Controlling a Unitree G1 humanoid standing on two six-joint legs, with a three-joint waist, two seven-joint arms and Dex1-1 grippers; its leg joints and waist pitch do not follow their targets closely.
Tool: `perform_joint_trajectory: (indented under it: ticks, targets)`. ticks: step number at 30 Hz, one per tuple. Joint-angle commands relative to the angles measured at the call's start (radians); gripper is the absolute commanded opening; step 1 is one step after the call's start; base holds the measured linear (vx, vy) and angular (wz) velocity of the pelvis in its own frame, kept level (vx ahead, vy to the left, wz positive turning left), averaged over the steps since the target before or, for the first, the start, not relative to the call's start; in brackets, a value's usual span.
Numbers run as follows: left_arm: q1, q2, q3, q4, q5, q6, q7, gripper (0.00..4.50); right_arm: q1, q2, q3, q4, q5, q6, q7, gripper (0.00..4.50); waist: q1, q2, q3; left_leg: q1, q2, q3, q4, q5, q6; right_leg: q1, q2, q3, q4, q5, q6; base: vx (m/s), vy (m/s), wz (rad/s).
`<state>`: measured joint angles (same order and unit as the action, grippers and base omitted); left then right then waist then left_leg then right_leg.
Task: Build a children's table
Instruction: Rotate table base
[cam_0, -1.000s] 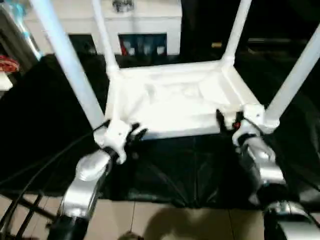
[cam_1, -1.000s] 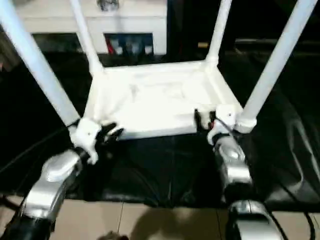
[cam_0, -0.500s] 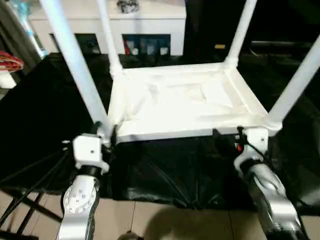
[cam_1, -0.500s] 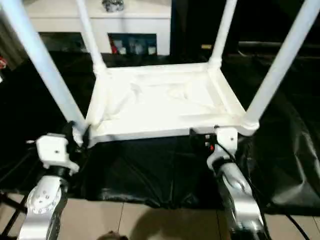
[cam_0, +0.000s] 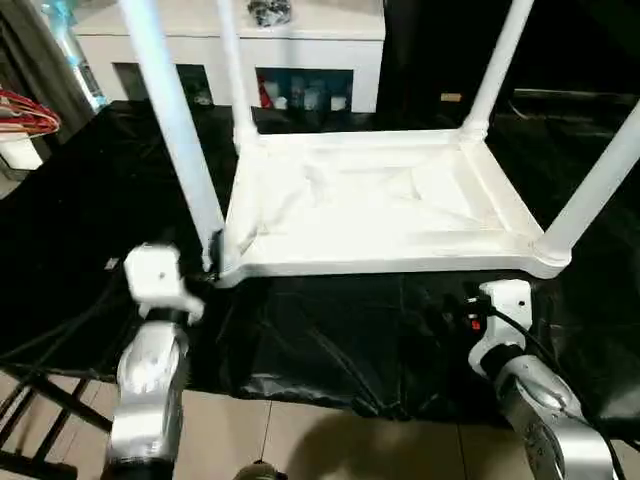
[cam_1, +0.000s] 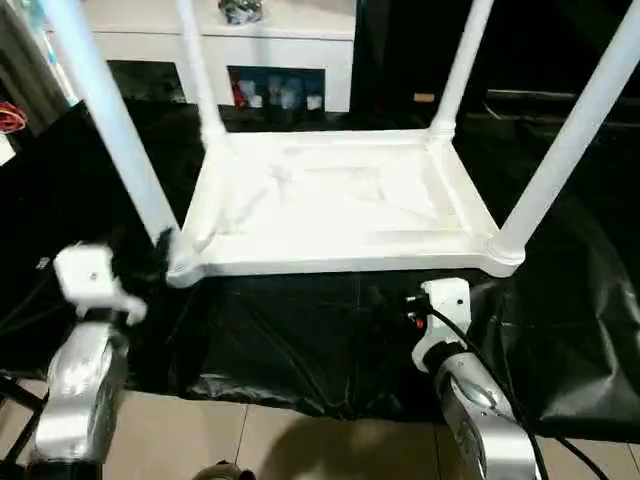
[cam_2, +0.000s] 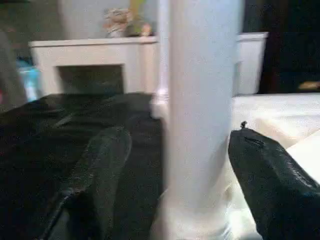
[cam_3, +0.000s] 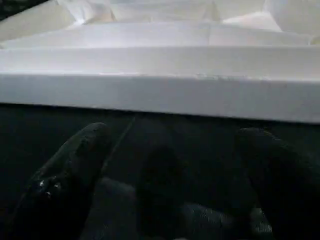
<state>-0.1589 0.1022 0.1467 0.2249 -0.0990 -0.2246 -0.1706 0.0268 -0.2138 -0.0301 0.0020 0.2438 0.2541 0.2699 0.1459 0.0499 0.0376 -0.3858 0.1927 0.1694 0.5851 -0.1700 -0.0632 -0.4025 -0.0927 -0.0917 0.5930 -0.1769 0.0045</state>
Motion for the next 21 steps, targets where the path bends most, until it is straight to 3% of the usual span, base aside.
perform_joint_trajectory:
  ticks: [1,4,6,10,14,17,18,21]
  targets:
    - [-0.031,0.014,0.0,0.046,-0.025,-0.001,-0.041,3.99,-0.01,-0.001,-0.011,-0.008,0.004,0.029,-0.01,4.5,-0.002,-0.011,-0.053,0.009,0.032,-0.019,-0.083,-0.341,-0.003,0.034,-0.054,0.048,-0.089,-0.359,-0.04,0.0,0.0,0.0]
    - [-0.09,0.039,0.012,0.117,-0.064,0.013,-0.1,4.23,-0.015,-0.003,-0.014,-0.004,-0.007,0.043,-0.024,4.5,-0.003,-0.009,-0.058,0.005,0.03,-0.017,-0.079,-0.301,0.001,0.039,-0.055,0.048,-0.081,-0.291,-0.058,0.0,0.0,0.0]
    - [-0.119,0.055,0.016,0.161,-0.074,0.011,-0.124,4.33,-0.018,-0.004,-0.017,-0.003,-0.014,0.051,-0.032,4.5,-0.001,-0.011,-0.058,0.009,0.025,-0.013,-0.076,-0.286,0.006,0.036,-0.053,0.048,-0.081,-0.283,-0.064,0.0,0.0,0.0]
    - [-0.248,0.095,0.039,0.328,-0.125,0.087,-0.228,4.43,-0.067,-0.008,-0.039,0.055,-0.015,0.068,-0.048,4.5,-0.002,-0.009,-0.059,0.013,0.028,-0.014,-0.077,-0.279,-0.006,0.04,-0.055,0.047,-0.073,-0.253,-0.09,0.0,0.0,0.0]
    - [-0.272,0.104,0.028,0.348,-0.172,0.148,-0.342,4.43,-0.106,-0.011,-0.046,0.105,-0.019,0.065,-0.051,4.5,-0.001,-0.011,-0.061,0.013,0.03,-0.011,-0.075,-0.255,-0.002,0.043,-0.06,0.049,-0.066,-0.208,-0.13,0.0,0.0,0.0]
    - [-0.269,0.12,0.0,0.332,-0.225,0.199,-0.493,4.43,-0.148,-0.021,-0.046,0.17,-0.028,0.056,-0.044,4.5,0.0,-0.011,-0.062,0.013,0.029,-0.009,-0.073,-0.237,0.005,0.045,-0.063,0.048,-0.063,-0.199,-0.15,0.0,0.0,0.0]
    - [-0.255,0.14,-0.027,0.309,-0.268,0.246,-0.614,4.43,-0.179,-0.029,-0.046,0.221,-0.034,0.049,-0.04,4.5,0.002,-0.014,-0.063,0.016,0.029,-0.007,-0.071,-0.225,0.008,0.044,-0.065,0.049,-0.061,-0.202,-0.161,0.0,0.0,0.0]
    - [-0.24,0.165,-0.056,0.285,-0.308,0.296,-0.737,4.43,-0.211,-0.035,-0.046,0.269,-0.041,0.042,-0.037,4.5,0.004,-0.008,-0.061,0.02,0.034,-0.005,-0.072,-0.238,0.005,0.039,-0.06,0.05,-0.06,-0.2,-0.173,0.0,0.0,0.0]
